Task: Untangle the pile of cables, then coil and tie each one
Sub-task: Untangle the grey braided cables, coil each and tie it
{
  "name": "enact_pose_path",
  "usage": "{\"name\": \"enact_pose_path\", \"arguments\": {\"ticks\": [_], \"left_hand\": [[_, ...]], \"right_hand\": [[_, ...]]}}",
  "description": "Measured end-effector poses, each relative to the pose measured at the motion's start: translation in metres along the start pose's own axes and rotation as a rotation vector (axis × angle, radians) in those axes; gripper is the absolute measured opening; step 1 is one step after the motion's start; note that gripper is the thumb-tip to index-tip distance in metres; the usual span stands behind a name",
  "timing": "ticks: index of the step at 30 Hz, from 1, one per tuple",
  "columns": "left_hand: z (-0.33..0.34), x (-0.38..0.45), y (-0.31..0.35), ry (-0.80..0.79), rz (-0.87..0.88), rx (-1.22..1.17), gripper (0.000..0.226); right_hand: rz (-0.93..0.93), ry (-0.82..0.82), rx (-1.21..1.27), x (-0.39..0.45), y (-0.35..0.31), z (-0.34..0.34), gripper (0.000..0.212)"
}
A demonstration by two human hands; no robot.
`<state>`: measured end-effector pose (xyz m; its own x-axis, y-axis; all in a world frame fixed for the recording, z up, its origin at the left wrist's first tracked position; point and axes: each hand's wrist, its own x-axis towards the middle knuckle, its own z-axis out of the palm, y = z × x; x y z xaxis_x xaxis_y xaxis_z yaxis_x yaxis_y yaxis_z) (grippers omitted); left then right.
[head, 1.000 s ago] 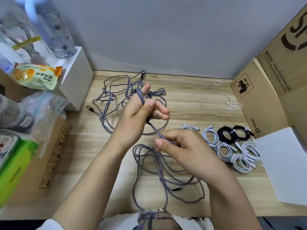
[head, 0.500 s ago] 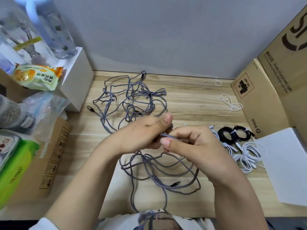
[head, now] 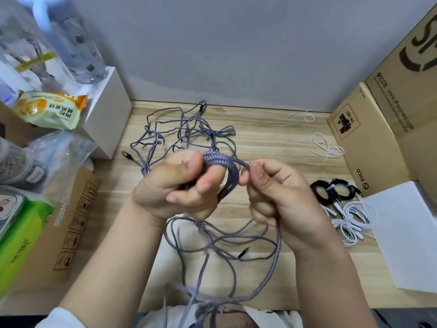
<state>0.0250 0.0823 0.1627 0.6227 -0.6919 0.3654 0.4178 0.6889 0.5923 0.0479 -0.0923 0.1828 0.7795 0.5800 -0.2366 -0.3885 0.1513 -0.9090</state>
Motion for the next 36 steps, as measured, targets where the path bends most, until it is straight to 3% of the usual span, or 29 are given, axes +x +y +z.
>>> {"name": "enact_pose_path", "arguments": {"ticks": [3, 7, 9, 11, 15, 18, 21, 24, 27, 30, 33, 36], "left_hand": [[0.01, 0.006, 0.017, 0.21, 0.288, -0.219, 0.024], [0.004, 0.009, 0.022, 0.511, 0.486, -0.269, 0.036], [-0.002, 0.016, 0.017, 0.74, 0.55, -0.101, 0.042], [-0.011, 0.022, 0.005, 0.965, 0.577, 0.229, 0.04], [-0.028, 0.021, -0.014, 1.009, 0.477, 0.657, 0.04], [-0.03, 0.015, -0.019, 1.001, 0.338, 0.919, 0.041], [-0.025, 0.011, -0.023, 0.968, 0.138, 1.204, 0.033], [-0.02, 0.01, -0.022, 0.918, -0.084, 1.381, 0.025], [-0.014, 0.011, -0.018, 0.753, -0.209, 1.34, 0.05], [-0.016, 0.005, -0.008, 0.66, -0.254, 1.116, 0.05], [-0.018, -0.002, 0.003, 0.718, -0.338, 1.198, 0.033], [-0.014, -0.003, 0.009, 0.781, -0.406, 1.303, 0.038]], "right_hand": [[0.186, -0.151, 0.209, 0.001, 0.01, -0.003, 0.024], [0.296, -0.264, 0.112, 0.0, 0.021, -0.001, 0.025], [0.298, -0.235, -0.073, -0.001, 0.02, 0.003, 0.025], [0.236, -0.215, -0.317, 0.001, 0.021, 0.006, 0.02], [0.099, -0.252, -0.617, 0.002, 0.027, 0.003, 0.006], [0.087, -0.207, -0.666, 0.001, 0.028, 0.0, 0.019], [0.098, -0.165, -0.639, -0.001, 0.022, -0.002, 0.017], [0.149, -0.16, -0.455, -0.002, 0.015, -0.004, 0.021], [0.185, -0.199, -0.248, -0.003, 0.012, -0.007, 0.017], [0.197, -0.259, -0.203, -0.001, 0.018, -0.011, 0.023], [0.168, -0.377, -0.393, 0.002, 0.023, -0.012, 0.035], [0.163, -0.339, -0.596, 0.004, 0.023, -0.013, 0.038]]}}
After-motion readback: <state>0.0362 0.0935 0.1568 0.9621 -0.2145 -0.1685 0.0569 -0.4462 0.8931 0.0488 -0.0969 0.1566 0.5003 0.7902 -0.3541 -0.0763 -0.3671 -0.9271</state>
